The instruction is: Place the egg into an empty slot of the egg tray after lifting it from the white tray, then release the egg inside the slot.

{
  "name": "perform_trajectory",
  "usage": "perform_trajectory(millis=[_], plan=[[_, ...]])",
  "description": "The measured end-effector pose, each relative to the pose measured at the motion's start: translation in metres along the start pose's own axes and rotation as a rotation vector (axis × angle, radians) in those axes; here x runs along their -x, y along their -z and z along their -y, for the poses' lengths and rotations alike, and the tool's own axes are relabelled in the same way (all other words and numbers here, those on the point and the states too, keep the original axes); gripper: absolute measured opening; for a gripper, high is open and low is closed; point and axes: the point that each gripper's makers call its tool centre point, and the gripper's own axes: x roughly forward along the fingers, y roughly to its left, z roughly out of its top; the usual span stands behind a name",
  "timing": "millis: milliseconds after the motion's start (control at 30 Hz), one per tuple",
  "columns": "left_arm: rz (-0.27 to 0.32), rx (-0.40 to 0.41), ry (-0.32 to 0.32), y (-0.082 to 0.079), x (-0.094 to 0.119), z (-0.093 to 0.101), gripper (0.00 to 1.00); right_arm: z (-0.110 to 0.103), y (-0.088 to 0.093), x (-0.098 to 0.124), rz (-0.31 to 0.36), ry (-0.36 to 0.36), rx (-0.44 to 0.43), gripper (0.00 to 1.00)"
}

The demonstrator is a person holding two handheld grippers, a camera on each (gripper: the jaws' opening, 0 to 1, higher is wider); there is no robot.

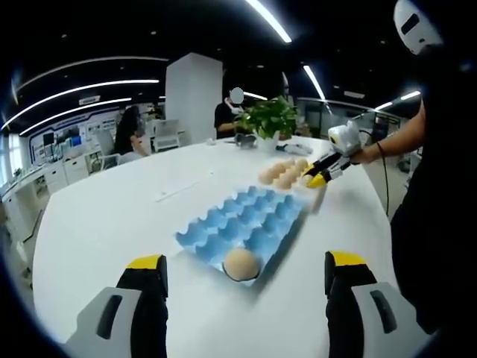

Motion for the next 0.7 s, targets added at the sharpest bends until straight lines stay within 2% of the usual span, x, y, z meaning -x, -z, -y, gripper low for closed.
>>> perform_trajectory(millis=[133, 300, 700], plan=[[0.003, -0.002, 0.001, -0.001, -0.001, 0.0, 0.87, 0.0, -0.001, 0.001, -0.013, 0.005, 0.001, 0.24], [0.004, -0.001, 0.0, -0.002, -0.001, -0.001, 0.87, 0.005, -0.009, 0.008, 0.036, 0.027, -0.06, 0.23], [0.001, -0.002, -0.003, 0.0, -0.002, -0.003, 0.88, 0.011, -0.021, 0.014, 0.071, 0.027, -0.105, 0.23]])
